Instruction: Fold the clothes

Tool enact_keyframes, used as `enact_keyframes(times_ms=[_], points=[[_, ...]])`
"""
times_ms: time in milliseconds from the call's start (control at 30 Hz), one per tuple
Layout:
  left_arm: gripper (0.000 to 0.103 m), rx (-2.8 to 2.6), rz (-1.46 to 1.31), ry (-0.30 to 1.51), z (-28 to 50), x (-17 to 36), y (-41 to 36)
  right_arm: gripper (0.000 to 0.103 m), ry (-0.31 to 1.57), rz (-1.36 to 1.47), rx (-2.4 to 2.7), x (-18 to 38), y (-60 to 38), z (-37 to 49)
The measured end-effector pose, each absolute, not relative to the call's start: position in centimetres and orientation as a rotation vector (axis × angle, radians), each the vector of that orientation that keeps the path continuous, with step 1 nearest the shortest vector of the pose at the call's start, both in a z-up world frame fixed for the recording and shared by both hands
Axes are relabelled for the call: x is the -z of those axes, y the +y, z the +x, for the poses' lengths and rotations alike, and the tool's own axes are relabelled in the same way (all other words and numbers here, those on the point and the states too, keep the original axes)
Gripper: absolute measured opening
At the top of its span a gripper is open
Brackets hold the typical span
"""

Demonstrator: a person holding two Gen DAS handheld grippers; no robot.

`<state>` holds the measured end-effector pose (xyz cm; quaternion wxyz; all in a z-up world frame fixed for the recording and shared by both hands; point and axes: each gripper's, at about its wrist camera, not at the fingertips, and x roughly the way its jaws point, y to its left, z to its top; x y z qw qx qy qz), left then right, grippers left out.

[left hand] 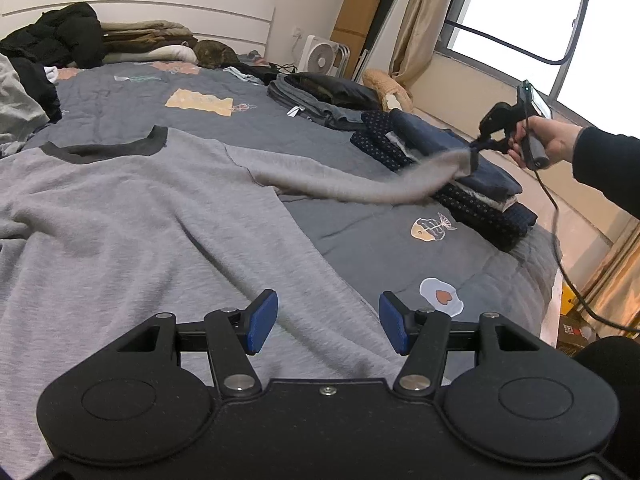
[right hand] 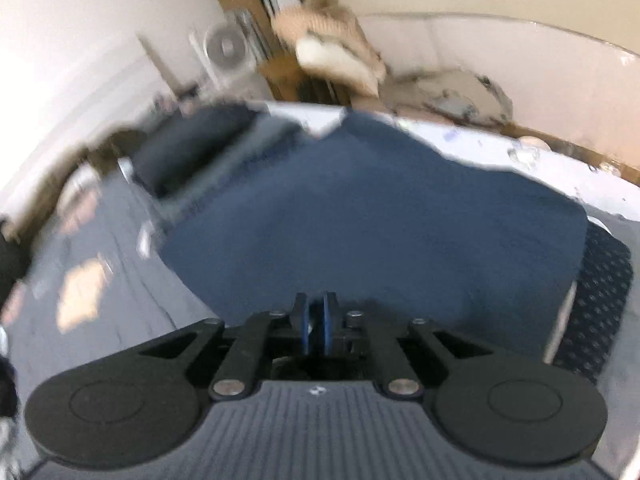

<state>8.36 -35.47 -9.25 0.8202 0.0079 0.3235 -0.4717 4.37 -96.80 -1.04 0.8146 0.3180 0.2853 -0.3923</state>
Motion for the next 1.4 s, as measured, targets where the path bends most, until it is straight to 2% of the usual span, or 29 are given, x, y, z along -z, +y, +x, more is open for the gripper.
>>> enact_keyframes(times_ms=[167,267,333,433,667,967,1233,1400], points=[[0.056,0.989,0.000,0.679,8.6,8.8,-35.0,0.015,0.623,0.568,0.851,0.0,-95.3,3.0],[0.057,0.954,-0.009,0.667,8.8,8.5,-34.7,0.026,0.573,0.531,0.792,-1.7,-92.8,2.0],[0.058,0.903,-0.012,0.666,9.1,8.3,-34.4,0.040,0.542,0.503,0.714,-2.4,-89.7,1.8],[0.058,0.838,-0.016,0.671,9.7,7.9,-33.2,0.050,0.523,0.501,0.569,-2.3,-83.6,2.0],[0.058,0.733,0.030,0.674,10.6,6.7,-30.1,0.051,0.636,0.430,0.194,2.2,-67.8,1.5],[0.058,0.845,0.342,0.725,3.4,8.3,-25.3,0.052,0.788,0.228,-0.057,6.1,-53.9,-4.3],[0.058,0.693,0.586,0.757,-2.3,11.3,-21.7,0.058,0.832,0.082,0.028,7.9,-51.7,-9.6],[0.058,0.599,0.739,0.721,-3.1,13.2,-20.9,0.065,0.827,-0.025,0.026,8.9,-50.7,-11.1]])
